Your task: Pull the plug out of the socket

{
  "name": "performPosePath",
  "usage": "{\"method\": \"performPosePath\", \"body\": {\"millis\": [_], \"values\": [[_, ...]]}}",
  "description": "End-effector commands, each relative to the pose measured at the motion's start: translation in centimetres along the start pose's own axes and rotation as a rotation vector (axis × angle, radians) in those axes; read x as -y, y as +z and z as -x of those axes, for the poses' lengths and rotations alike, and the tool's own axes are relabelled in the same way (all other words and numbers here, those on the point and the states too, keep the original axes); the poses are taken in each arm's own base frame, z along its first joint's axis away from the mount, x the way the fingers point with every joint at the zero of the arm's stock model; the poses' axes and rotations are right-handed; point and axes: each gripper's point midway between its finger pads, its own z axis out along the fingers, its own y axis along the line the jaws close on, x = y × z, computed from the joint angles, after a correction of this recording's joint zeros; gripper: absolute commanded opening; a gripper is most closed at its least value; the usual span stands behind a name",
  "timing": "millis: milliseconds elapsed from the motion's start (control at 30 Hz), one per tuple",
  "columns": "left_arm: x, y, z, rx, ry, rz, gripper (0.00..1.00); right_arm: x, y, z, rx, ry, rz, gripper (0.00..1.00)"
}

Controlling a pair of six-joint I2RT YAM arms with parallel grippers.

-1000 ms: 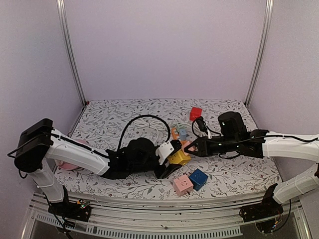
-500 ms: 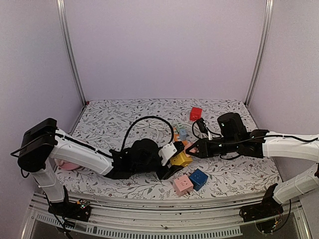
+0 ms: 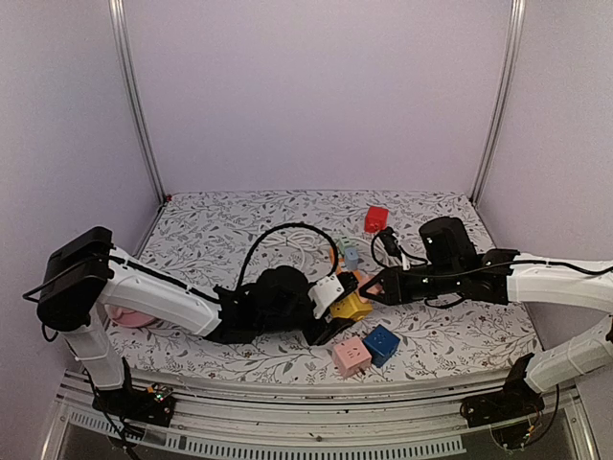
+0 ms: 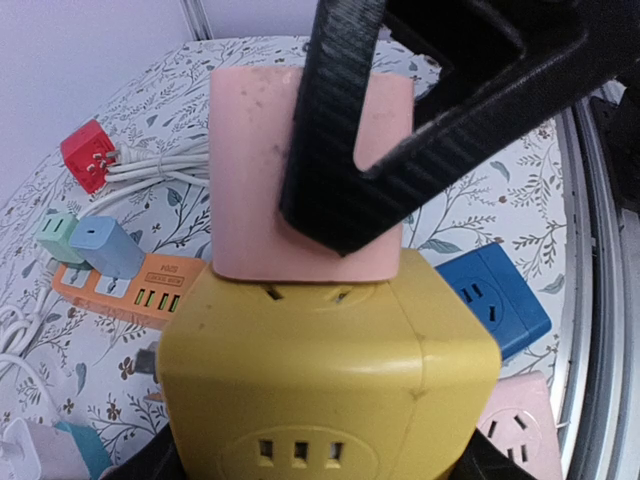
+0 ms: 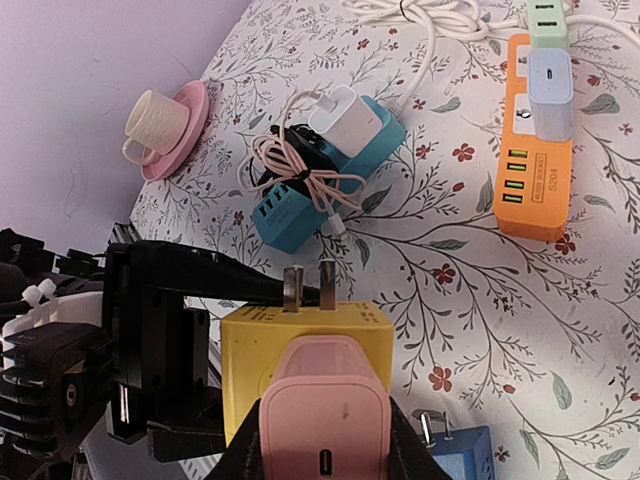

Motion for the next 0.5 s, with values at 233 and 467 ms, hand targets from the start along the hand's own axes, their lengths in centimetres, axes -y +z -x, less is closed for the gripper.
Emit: {"method": "performPosePath", "body": {"millis": [233, 467], "values": [[0.50, 0.07, -4.64, -0.150, 0.027, -0.003, 0.00, 0.58, -2.05, 3.43, 0.133, -0.032, -0.059, 0.03], [0.47, -0.03, -4.98, -0.156, 0.026, -0.001, 0.00, 0.58, -2.54, 3.72, 0.145, -0.028, -0.059, 0.03]]}}
